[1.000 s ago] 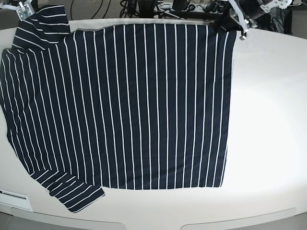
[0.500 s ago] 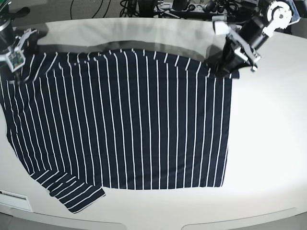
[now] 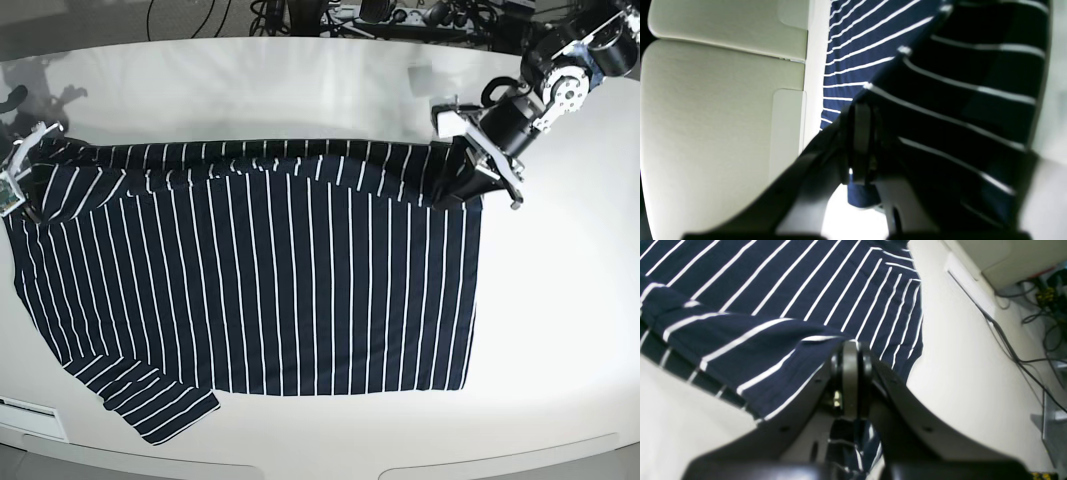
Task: Fold the T-shirt properly
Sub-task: 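Lift the shirt edge with both grippers and fold it over the body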
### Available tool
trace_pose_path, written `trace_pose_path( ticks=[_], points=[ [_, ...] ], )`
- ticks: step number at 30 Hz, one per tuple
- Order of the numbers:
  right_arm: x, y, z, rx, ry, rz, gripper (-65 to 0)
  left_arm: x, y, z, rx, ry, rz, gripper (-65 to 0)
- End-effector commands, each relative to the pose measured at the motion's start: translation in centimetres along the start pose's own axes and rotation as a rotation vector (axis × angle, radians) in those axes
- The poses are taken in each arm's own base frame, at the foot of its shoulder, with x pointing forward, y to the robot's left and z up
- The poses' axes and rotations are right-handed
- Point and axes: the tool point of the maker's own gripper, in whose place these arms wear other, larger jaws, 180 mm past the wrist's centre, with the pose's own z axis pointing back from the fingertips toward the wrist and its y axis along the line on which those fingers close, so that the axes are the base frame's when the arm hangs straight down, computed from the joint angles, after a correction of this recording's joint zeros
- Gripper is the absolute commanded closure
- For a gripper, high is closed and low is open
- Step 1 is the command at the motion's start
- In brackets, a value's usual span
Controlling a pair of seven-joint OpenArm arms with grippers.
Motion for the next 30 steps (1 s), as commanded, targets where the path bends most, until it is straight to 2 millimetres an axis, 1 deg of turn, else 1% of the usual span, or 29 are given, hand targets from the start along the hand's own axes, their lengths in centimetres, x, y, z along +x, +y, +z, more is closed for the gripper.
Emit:
trace_pose_path(
  ticks=[1,4,5,9,12,14,16,18,22,25,26,28,29,30],
  points=[
    [1.2,-0.5,-0.3,-0.007,-0.040,0.014,0.0,-0.7,1.5,-0.2,0.040,0.007,-0.017,0.0],
    [0.8,0.8,-1.8,0.025,-0.024,0.041,0.0,-2.1,1.5,-0.7,0.047,0.041,-0.020,0.0],
    [0.9,0.9,-2.4,0.023,-0.022,0.062,0.0,-2.4,1.7,-0.8,0.050,0.048,-0.024,0.0],
    [2.4,-0.1,-3.8,-0.037,-0.052,0.079,0.0,-3.0,2.9,-1.3,0.075,0.052,-0.003,0.0],
    [3.2,-0.3,-4.2,-0.038,-0.074,0.084,0.0,-3.1,3.4,-1.6,0.075,0.053,0.026,0.0],
    [3.8,-0.8,-4.3,-0.052,-0.089,0.086,0.0,-3.1,3.1,-1.7,0.052,0.052,0.020,0.0],
    [4.4,-1.7,-4.4,-0.086,-0.104,0.076,0.0,-2.9,3.2,-1.8,0.051,0.041,0.018,0.0],
    [4.8,-2.2,-4.5,-0.095,-0.120,0.054,0.0,-2.7,3.3,-1.8,0.053,0.029,0.017,0.0],
    [4.7,-2.4,-4.8,-0.085,-0.121,0.046,0.0,-2.8,3.3,-1.9,0.054,0.030,0.020,0.0],
    [4.6,-2.0,-5.1,-0.045,-0.135,0.053,0.0,-2.9,3.7,-2.3,0.064,0.019,0.076,0.0],
    [4.7,-1.9,-5.2,-0.032,-0.150,0.032,-4.6,-3.1,3.9,-2.6,0.071,0.025,0.111,-3.6],
    [5.3,-2.3,-5.2,-0.034,-0.196,-0.003,-27.9,-3.3,4.3,-2.9,0.090,0.034,0.188,-23.4],
    [5.7,-2.9,-5.2,-0.064,-0.211,-0.012,-35.7,-3.5,5.0,-3.0,0.128,0.044,0.207,-30.9],
    [5.9,-4.0,-5.0,-0.124,-0.222,-0.029,-38.8,-3.8,6.4,-2.9,0.206,0.055,0.219,-33.0]
  ],
)
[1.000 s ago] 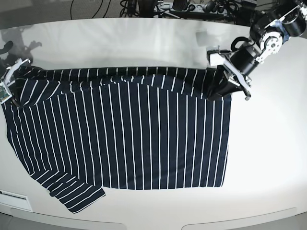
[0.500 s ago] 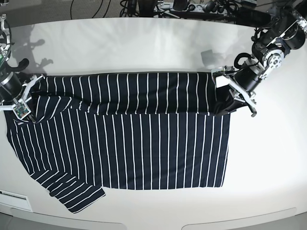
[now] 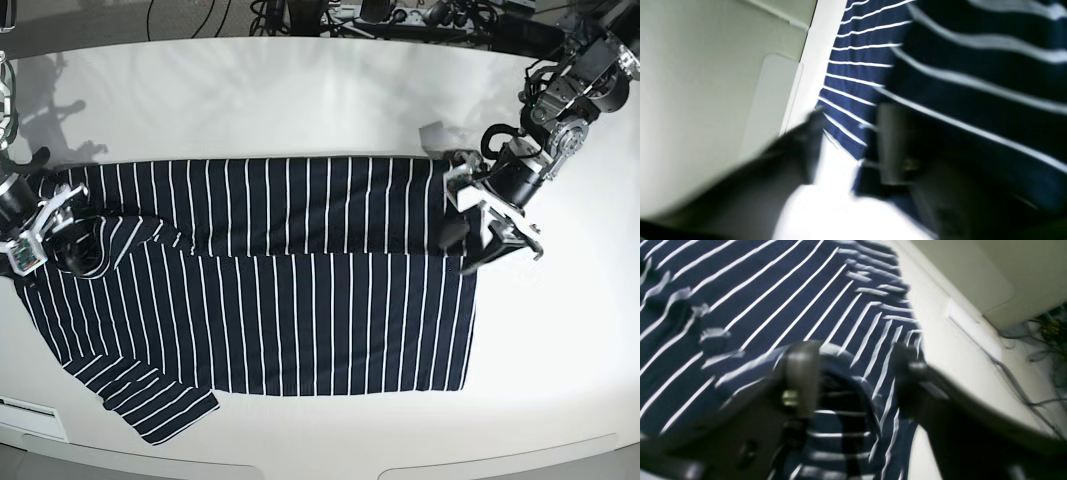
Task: Fold the T-shirt properly
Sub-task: 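Lift the shirt edge with both grippers and fold it over the body, then regrasp the folded edge with both grippers and drag it toward the robot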
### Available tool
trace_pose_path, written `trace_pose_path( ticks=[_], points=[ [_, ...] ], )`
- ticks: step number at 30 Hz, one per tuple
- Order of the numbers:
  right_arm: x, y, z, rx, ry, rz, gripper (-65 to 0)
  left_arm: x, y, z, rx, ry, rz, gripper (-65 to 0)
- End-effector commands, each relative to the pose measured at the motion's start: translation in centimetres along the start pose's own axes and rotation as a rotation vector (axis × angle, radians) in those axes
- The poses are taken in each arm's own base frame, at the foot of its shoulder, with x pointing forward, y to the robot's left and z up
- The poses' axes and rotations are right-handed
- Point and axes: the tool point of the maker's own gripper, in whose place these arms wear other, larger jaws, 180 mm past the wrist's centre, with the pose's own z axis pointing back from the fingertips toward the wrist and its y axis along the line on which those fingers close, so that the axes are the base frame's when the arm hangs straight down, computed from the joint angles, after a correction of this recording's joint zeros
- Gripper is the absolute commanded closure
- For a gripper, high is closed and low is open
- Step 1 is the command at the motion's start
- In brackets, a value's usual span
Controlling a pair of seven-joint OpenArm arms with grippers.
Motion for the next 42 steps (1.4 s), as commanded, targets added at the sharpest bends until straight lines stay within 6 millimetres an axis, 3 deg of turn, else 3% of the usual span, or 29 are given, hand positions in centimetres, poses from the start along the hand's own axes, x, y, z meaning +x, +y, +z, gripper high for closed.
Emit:
trace_pose_path(
  ticks=[1,4,6,7,8,9,12,17,22,24,30,37,42],
  points=[
    [2.0,-2.7,0.2,-0.103,-0.061,0.013,-38.9,0.4,3.6,-0.1,0.148,-0.013,-0.008,-32.8],
    [2.1,-5.9,0.9,-0.286,-0.075,-0.039,-34.1,0.1,8.5,1.3,0.443,-0.001,0.057,-27.6],
    [1.6,-5.6,0.8,-0.269,-0.053,-0.069,-23.2,-0.6,8.6,1.4,0.451,0.025,0.124,-14.1],
    [1.2,-4.8,0.6,-0.224,-0.031,-0.100,-14.6,-1.0,8.2,1.2,0.433,0.040,0.166,-4.9],
    [0.6,-3.7,0.4,-0.165,0.000,-0.135,-4.1,-1.3,7.6,1.0,0.408,0.053,0.206,0.0],
    [0.1,-2.4,0.2,-0.097,0.028,-0.161,0.0,-1.4,6.9,0.7,0.369,0.061,0.237,0.0],
    [-0.9,0.6,0.2,0.035,0.077,-0.170,0.0,-1.1,4.0,-0.1,0.221,0.063,0.312,0.0],
    [-3.2,1.3,-0.1,0.023,0.141,-0.198,0.0,0.0,0.0,-1.0,0.005,0.040,0.370,0.0],
    [-8.9,0.5,-0.4,0.001,0.318,-0.295,0.0,-0.9,-3.4,-2.5,-0.176,0.113,0.445,0.0],
    [-11.3,1.2,0.0,0.043,0.420,-0.352,0.0,-1.5,-5.3,-2.9,-0.283,0.186,0.501,0.0],
    [-15.4,4.4,2.7,0.179,0.682,-0.415,0.0,-3.2,-11.8,-0.4,-0.631,0.425,0.573,0.0],
    [-16.5,4.5,3.9,0.196,0.769,-0.396,0.0,-3.8,-12.7,2.1,-0.742,0.526,0.557,0.0],
    [-16.9,6.3,5.3,0.275,0.807,-0.386,0.0,-4.9,-11.2,3.5,-0.745,0.560,0.510,0.0]
  ],
)
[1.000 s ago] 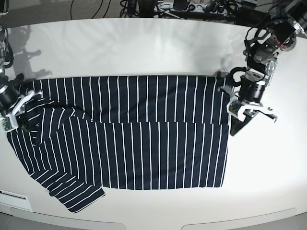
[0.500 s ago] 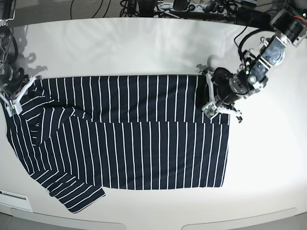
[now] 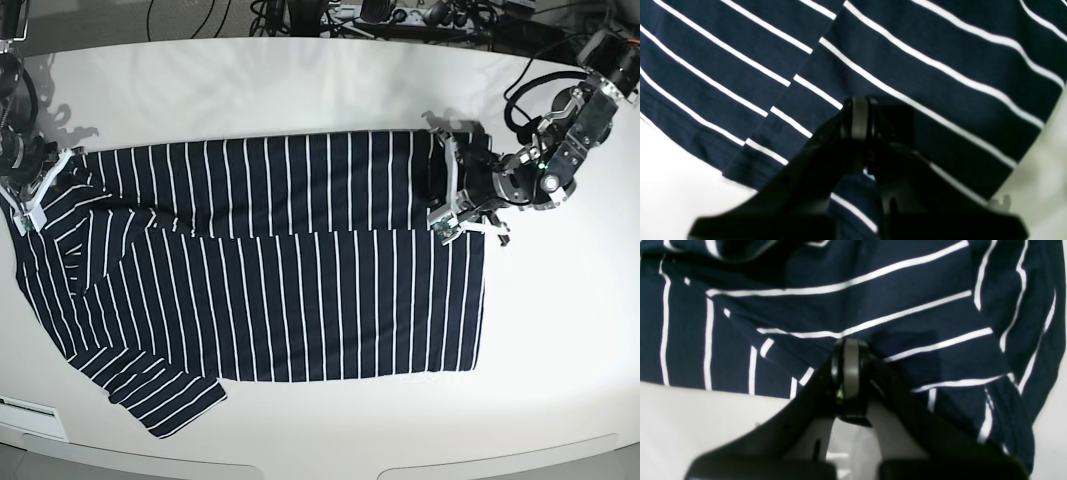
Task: Fold the T-shirt properly
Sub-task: 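Regrasp the folded edge with both grippers and drag it toward the robot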
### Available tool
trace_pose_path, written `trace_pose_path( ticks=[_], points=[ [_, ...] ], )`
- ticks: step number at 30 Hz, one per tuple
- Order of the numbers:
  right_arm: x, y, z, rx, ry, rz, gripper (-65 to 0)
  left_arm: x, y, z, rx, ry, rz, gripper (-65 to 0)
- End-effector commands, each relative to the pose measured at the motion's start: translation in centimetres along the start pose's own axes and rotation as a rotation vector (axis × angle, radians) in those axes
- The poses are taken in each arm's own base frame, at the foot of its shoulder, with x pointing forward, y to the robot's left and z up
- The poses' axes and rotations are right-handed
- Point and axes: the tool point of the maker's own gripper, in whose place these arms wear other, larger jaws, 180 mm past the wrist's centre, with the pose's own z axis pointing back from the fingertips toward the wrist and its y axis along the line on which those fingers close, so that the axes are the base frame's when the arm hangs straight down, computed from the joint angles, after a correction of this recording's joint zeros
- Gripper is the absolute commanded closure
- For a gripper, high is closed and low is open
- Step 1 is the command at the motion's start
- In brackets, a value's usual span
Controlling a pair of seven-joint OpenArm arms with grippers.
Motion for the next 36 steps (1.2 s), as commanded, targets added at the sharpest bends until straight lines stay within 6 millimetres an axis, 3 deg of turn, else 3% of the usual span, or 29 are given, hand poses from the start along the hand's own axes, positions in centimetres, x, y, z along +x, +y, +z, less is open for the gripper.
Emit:
trace_pose_path(
  ticks=[1,7,17,20,22,27,29,32,36],
  points=[
    [-0.5,-0.3,0.6,-0.012,0.031,0.037,0.0,-2.5,0.7,0.7,0.020,0.113,-0.026,0.0],
    [-2.2,0.9,2.0,-0.014,0.035,0.075,0.0,-4.3,0.1,2.3,-0.042,0.155,-0.033,0.0],
    [-6.7,0.7,5.8,-0.042,0.047,0.029,0.0,-5.3,-6.6,3.1,-0.215,0.158,-0.080,0.0],
    [-8.0,1.0,6.3,-0.042,0.063,0.027,0.0,-5.9,-7.6,3.2,-0.220,0.176,-0.110,0.0],
    [-7.2,1.4,6.7,-0.041,0.016,0.045,0.0,-6.1,-7.4,3.1,-0.201,0.185,-0.128,0.0],
    [-0.9,3.1,9.2,-0.062,-0.216,0.152,0.0,-6.3,-6.6,3.0,-0.157,0.195,-0.134,0.0],
    [0.3,3.2,9.5,-0.081,-0.274,0.171,0.0,-6.1,-6.6,3.0,-0.157,0.186,-0.133,0.0],
    [0.9,2.3,8.3,-0.121,-0.266,0.174,0.0,-5.5,-6.4,3.0,-0.153,0.160,-0.134,0.0],
    [-0.1,2.2,4.8,-0.067,-0.207,0.131,0.0,-4.5,-5.5,3.0,-0.131,0.130,-0.144,0.0]
  ],
)
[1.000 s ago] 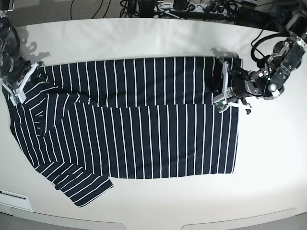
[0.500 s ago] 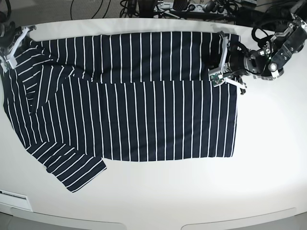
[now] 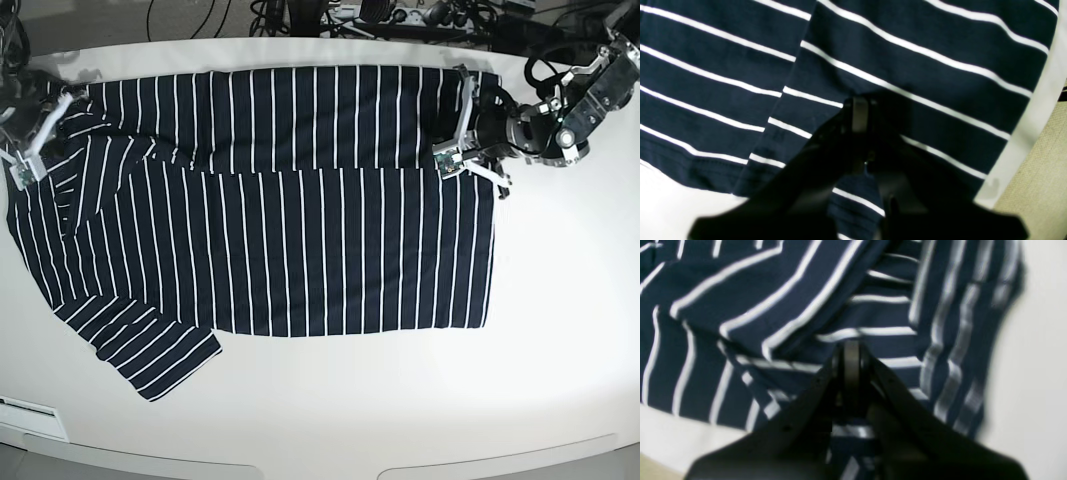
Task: Fold the T-shirt properly
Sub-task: 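Regrasp the folded edge with both grippers and drag it toward the robot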
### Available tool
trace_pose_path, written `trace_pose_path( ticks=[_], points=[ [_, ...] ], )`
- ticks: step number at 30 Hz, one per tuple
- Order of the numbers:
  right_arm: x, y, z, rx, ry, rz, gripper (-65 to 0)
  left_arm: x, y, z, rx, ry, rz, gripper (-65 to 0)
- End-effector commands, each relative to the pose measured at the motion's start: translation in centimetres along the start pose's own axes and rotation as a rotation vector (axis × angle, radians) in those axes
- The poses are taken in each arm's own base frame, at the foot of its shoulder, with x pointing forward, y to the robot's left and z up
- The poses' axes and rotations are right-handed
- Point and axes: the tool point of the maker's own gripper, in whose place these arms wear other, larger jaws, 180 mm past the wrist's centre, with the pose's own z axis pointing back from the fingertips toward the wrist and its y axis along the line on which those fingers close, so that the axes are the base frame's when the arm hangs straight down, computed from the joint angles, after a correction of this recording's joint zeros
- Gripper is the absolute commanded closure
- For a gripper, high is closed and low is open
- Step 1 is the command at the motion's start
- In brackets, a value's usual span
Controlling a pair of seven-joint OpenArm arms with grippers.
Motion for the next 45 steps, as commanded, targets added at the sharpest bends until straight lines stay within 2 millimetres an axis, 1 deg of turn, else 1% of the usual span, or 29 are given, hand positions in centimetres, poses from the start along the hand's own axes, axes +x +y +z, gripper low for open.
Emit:
trace_pose_path(
  ticks=[1,4,6,9,12,16,19,21,24,26,28,31,33,37,42,45],
  points=[
    [-0.2,-0.6,-0.3,-0.008,0.017,0.014,0.0,-1.7,0.9,0.2,0.038,0.078,-0.024,0.0],
    [-2.9,-0.3,-1.8,-0.003,0.113,0.032,0.0,-2.1,1.0,0.1,0.056,0.094,-0.024,0.0],
    [-3.6,0.0,-1.8,0.007,0.148,0.030,0.0,-2.2,1.0,0.1,0.060,0.098,-0.018,0.0],
    [-4.2,0.0,-1.7,0.010,0.180,0.025,0.0,-2.3,1.0,0.1,0.058,0.103,-0.018,0.0],
    [-5.6,0.5,-1.3,0.021,0.228,0.025,0.0,-3.0,0.5,0.1,0.047,0.129,-0.013,0.0],
    [-7.5,1.8,-0.4,0.038,0.271,0.027,0.0,-4.3,-1.3,0.1,0.001,0.158,-0.001,0.0],
    [-7.8,2.5,0.1,0.043,0.277,0.039,0.0,-4.3,-3.1,0.3,-0.046,0.156,-0.006,0.0],
    [-7.8,2.5,0.3,0.038,0.281,0.053,0.0,-4.2,-4.1,0.4,-0.062,0.159,-0.019,0.0],
    [-8.0,1.9,0.3,0.009,0.299,0.085,0.0,-4.3,-5.6,0.4,-0.092,0.158,-0.024,0.0],
    [-8.2,1.7,0.4,-0.003,0.308,0.098,0.0,-4.7,-6.1,0.4,-0.092,0.172,-0.040,0.0],
    [-8.3,1.7,0.4,-0.002,0.313,0.096,0.0,-5.1,-5.7,0.4,-0.065,0.191,-0.069,0.0],
    [-8.5,1.7,0.5,-0.001,0.320,0.096,0.0,-5.4,-4.0,0.5,0.030,0.212,-0.087,0.0],
    [-9.0,1.8,0.7,-0.005,0.335,0.088,0.0,-5.6,-3.3,0.5,0.067,0.225,-0.098,0.0],
    [-10.0,1.8,1.0,-0.011,0.373,0.078,0.0,-5.3,-3.4,0.5,0.064,0.210,-0.093,0.0],
    [-9.9,1.7,1.0,-0.013,0.373,0.079,0.0,-4.7,-3.4,0.5,0.064,0.183,-0.098,0.0],
    [-10.4,1.6,1.2,-0.021,0.406,0.071,0.0,-4.5,-3.5,0.5,0.064,0.176,-0.102,0.0]
  ],
)
